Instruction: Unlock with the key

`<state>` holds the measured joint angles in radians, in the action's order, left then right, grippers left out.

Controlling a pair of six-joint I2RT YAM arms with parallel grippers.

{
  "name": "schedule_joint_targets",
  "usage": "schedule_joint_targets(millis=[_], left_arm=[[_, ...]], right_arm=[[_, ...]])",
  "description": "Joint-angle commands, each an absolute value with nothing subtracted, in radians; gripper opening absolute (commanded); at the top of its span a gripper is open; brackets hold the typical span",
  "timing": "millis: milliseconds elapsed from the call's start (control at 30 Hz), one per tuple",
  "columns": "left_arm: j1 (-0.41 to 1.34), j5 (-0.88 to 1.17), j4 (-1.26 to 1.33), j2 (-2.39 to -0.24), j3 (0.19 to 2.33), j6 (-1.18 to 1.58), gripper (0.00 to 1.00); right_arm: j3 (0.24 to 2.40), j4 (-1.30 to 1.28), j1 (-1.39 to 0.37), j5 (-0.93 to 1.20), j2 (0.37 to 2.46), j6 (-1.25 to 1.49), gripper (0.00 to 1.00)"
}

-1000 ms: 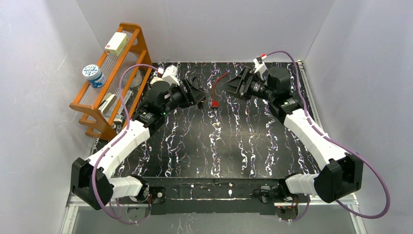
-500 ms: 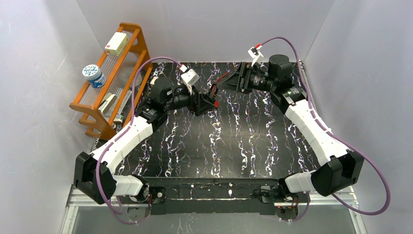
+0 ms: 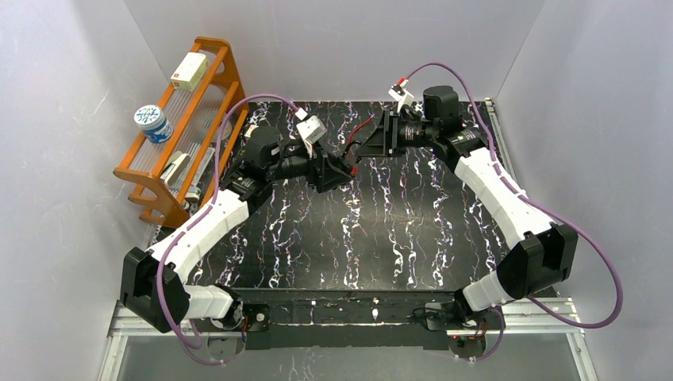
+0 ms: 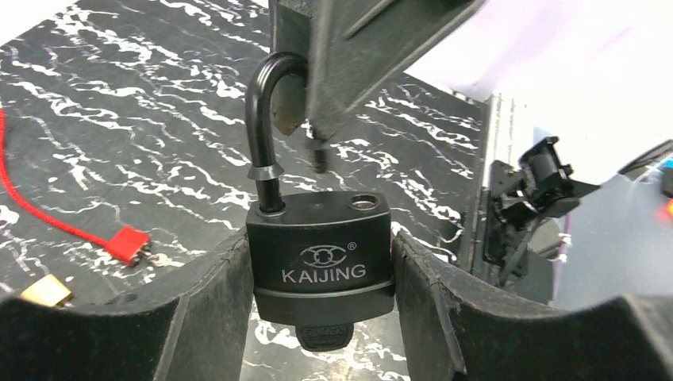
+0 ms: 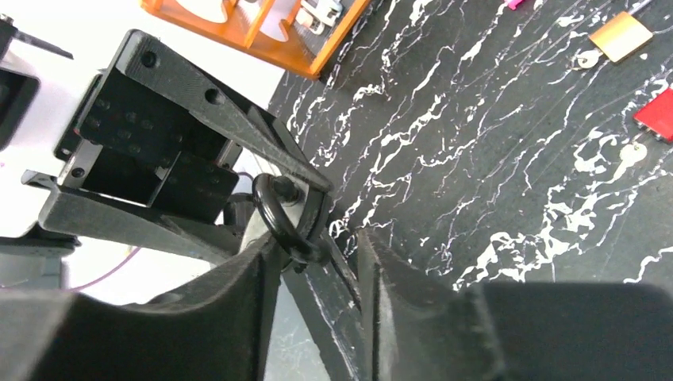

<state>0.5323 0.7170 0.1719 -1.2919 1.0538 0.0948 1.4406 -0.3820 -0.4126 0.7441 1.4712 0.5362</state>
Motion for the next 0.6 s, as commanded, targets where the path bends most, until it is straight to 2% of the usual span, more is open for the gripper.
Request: schedule_joint_targets(millis=[0,167,267,367,433,533,567], left_arm=[[0.534,0.892,0.320,-1.230,1.063,0.179,0.00],[0.534,1.136,0.418,-1.266,1.072,0.364,0.00],[0.534,1.242,0.465,-1.278,1.066,0.443,0.00],[0.534,1.256,0.468,-1.274,1.065,0.454,0.00],[0.534,1.225,0.470,-1.265,1.061,0.452,0.00],[0.534,1.140,0.459,-1.262,1.048,0.448,0.00],[0.533,1.084,0.427,-1.262,1.047,0.447,0.00]], right_arm=[[1.427,-0.333,-0.414,0.837,1.459,0.450,0.39],[1.302,-0.198,-0.412,0.818,1.384,0.364,0.24],[1.257,-0.116,-0.410,0.811,1.366,0.364,0.23],[1.224,-0.028,-0.410,0.803,1.353,0.400,0.23],[1.221,-0.012,-0.411,0.796,1.348,0.416,0.30],[1.203,-0.029,-0.411,0.754,1.328,0.422,0.55],[1.192,-0.037,-0.411,0.740,1.317,0.420,0.58]])
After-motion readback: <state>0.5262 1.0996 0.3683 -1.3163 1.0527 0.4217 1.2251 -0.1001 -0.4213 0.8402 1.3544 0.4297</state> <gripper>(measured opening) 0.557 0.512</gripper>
